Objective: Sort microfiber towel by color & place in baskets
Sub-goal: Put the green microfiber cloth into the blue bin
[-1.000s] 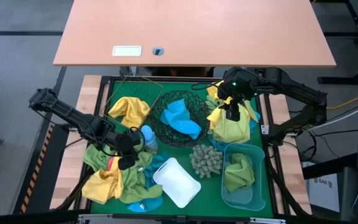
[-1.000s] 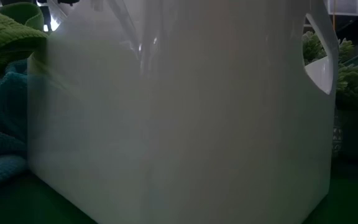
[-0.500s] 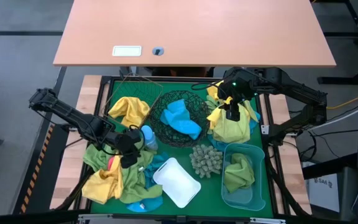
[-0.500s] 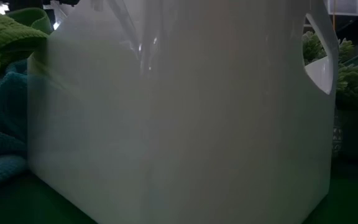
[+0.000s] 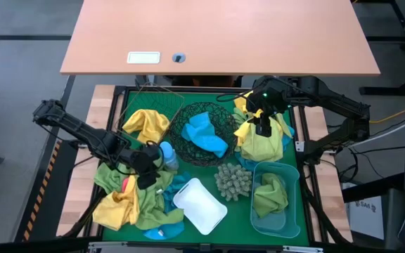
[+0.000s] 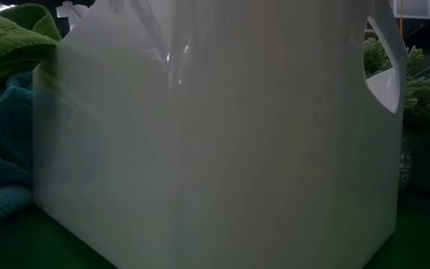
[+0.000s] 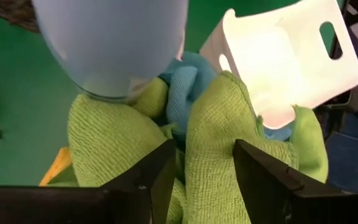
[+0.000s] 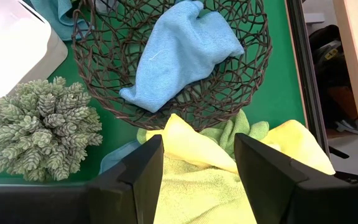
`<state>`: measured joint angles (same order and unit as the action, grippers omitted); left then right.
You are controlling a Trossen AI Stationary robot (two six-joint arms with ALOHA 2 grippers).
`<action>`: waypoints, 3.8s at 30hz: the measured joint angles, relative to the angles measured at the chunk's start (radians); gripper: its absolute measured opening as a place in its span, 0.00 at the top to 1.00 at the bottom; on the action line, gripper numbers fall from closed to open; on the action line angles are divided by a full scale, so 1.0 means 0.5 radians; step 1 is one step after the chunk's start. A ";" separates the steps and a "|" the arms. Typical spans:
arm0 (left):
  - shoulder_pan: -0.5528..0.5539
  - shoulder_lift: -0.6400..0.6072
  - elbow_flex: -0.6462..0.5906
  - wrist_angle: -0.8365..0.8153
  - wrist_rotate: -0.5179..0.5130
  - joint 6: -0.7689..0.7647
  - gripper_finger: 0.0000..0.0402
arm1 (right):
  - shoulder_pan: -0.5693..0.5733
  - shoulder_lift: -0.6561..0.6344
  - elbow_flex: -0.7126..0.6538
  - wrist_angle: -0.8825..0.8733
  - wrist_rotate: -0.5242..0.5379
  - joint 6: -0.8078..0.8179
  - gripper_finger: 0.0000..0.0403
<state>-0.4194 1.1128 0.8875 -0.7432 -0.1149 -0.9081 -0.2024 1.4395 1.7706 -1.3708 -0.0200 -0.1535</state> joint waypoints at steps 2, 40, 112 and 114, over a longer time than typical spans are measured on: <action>-0.001 0.030 0.000 -0.003 0.007 -0.001 0.61 | 0.000 0.000 0.000 0.000 -0.011 0.000 0.51; -0.002 -0.384 0.000 0.597 0.023 0.036 1.00 | -0.001 0.000 0.000 0.087 -0.164 -0.001 0.51; 0.504 0.172 0.002 2.723 -0.304 1.261 0.99 | 0.432 0.515 0.000 1.641 -0.664 -0.234 0.78; 0.504 0.172 0.002 2.723 -0.305 1.260 0.97 | 0.432 0.514 0.000 1.638 -0.664 -0.230 0.91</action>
<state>-0.1677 1.1988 0.8886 0.6182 -0.2672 -0.2779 0.0135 1.6967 1.7706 -0.5517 -0.3519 -0.2686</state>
